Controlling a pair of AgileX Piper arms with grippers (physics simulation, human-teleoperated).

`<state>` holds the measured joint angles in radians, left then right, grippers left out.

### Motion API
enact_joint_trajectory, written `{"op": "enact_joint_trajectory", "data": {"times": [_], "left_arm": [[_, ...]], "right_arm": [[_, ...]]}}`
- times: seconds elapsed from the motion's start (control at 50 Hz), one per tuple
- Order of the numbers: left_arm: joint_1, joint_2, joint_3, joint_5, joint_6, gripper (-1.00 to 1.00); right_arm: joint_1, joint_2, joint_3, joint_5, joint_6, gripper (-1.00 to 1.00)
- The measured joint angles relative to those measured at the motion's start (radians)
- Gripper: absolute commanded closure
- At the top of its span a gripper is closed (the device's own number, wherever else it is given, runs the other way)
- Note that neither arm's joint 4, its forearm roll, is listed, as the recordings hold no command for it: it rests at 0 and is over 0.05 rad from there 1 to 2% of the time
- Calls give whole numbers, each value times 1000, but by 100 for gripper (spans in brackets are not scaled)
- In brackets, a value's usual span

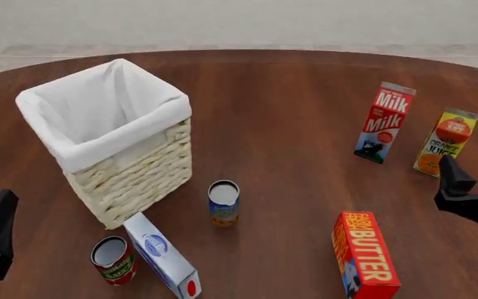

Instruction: Pick up the orange juice, and put it in the basket.

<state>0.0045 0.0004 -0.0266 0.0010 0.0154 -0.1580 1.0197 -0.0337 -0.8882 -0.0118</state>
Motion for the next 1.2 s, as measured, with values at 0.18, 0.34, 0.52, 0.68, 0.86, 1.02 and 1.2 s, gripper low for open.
{"op": "enact_joint_trajectory", "data": {"times": [0.18, 0.34, 0.52, 0.68, 0.86, 1.02, 1.2], "left_arm": [[3, 0, -1, -1, 2, -100], [5, 0, -5, 1, 2, -100], [6, 0, -9, 4, 1, -100], [7, 0, -13, 5, 1, -100], [10, 0, -15, 6, -1, -100], [17, 0, -18, 7, -2, -100], [24, 0, -20, 4, -3, -100]], "right_arm": [[-34, 197, -54, -107, -2, -100], [-58, 323, -101, -166, 8, -100], [-84, 399, -134, -204, 18, -100], [-99, 439, -169, -208, 22, -100], [-108, 480, -213, -202, 21, -100], [-112, 511, -247, -193, 21, -100], [-117, 548, -286, -178, 20, -100]]}}
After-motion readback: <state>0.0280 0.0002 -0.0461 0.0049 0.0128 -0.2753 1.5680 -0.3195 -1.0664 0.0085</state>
